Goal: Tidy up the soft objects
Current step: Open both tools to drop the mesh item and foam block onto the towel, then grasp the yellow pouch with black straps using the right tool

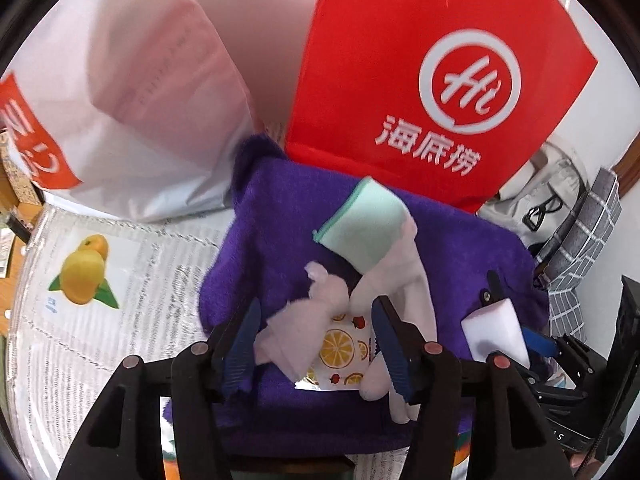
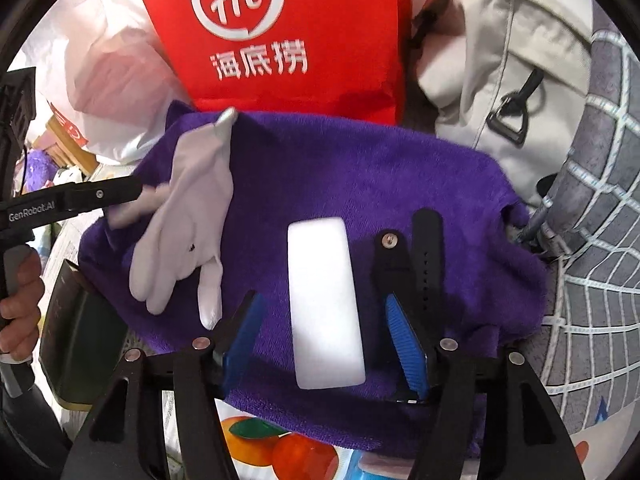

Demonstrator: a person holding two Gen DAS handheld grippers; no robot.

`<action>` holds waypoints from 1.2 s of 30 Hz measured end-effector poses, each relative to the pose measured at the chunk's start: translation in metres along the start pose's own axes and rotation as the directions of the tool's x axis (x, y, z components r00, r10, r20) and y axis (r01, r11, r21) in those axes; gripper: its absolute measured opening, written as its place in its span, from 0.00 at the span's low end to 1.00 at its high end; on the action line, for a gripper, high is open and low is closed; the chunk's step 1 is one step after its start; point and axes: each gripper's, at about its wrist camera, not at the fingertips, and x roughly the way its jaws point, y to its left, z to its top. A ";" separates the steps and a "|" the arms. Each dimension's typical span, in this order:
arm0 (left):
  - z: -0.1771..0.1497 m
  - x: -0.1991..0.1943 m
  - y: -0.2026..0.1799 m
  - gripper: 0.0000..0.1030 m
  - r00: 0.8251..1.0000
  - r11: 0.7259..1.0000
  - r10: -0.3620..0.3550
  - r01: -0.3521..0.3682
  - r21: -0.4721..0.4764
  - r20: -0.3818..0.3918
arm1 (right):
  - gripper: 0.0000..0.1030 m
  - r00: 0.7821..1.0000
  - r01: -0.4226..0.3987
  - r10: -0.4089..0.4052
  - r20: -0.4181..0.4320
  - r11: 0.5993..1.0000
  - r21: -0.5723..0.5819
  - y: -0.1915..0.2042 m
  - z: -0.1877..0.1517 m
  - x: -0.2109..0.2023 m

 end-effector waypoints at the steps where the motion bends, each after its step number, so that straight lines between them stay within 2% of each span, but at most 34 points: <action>1: 0.001 -0.004 0.001 0.54 1.000 1.000 -0.001 0.001 -0.005 0.008 | 0.61 1.000 0.001 -0.002 0.019 1.000 0.008 -0.002 0.000 -0.006; 5: 0.004 -0.021 0.006 0.56 0.999 0.999 -0.001 0.003 -0.045 0.052 | 0.61 0.997 -0.023 0.020 0.074 0.999 0.036 -0.004 -0.001 -0.028; 9: 0.004 -0.043 0.007 0.56 0.995 0.999 0.002 0.001 -0.037 0.102 | 0.61 0.995 -0.040 0.037 0.094 0.999 0.025 0.009 -0.015 -0.050; 11: 0.003 -0.050 0.003 0.56 0.993 1.000 0.009 -0.006 -0.030 0.115 | 0.61 0.995 -0.058 0.059 0.083 0.998 -0.009 0.021 -0.031 -0.065; 14: 0.001 -0.066 -0.003 0.56 0.992 0.999 -0.030 0.031 -0.009 0.123 | 0.62 0.988 -0.113 0.118 0.095 0.992 -0.059 0.039 -0.062 -0.088; 15: 0.000 -0.069 -0.007 0.56 0.992 0.999 -0.039 0.039 -0.002 0.121 | 0.68 0.984 -0.131 0.140 0.108 0.988 -0.082 0.044 -0.073 -0.095; 16: -0.002 -0.075 -0.009 0.56 0.992 0.999 -0.043 0.043 0.002 0.123 | 0.78 0.980 -0.143 0.156 0.121 0.984 -0.111 0.050 -0.085 -0.102; 18: -0.009 -0.090 -0.013 0.56 0.989 0.999 -0.049 0.047 0.011 0.140 | 0.84 0.982 -0.120 0.141 0.125 0.980 -0.159 0.062 -0.102 -0.108; 20: -0.020 -0.104 -0.012 0.56 0.987 0.998 -0.059 0.058 0.015 0.150 | 0.84 0.986 -0.091 0.118 0.118 0.972 -0.217 0.077 -0.122 -0.113; 23: -0.044 -0.117 -0.008 0.56 0.987 0.997 -0.075 0.072 0.032 0.141 | 0.84 0.987 -0.095 0.125 0.099 0.959 -0.267 0.092 -0.148 -0.116; 28: -0.088 -0.133 0.010 0.56 0.989 0.998 -0.054 0.050 0.033 0.137 | 0.84 0.986 -0.124 0.152 0.074 0.948 -0.295 0.109 -0.165 -0.105; 30: -0.108 -0.140 0.020 0.56 0.990 0.999 -0.043 0.039 0.030 0.134 | 0.84 0.989 -0.127 0.146 0.035 0.939 -0.320 0.119 -0.170 -0.094; 36: -0.159 -0.155 0.053 0.56 0.991 0.999 -0.030 0.032 -0.014 0.127 | 0.84 1.000 -0.016 0.008 -0.023 0.912 -0.411 0.134 -0.177 -0.054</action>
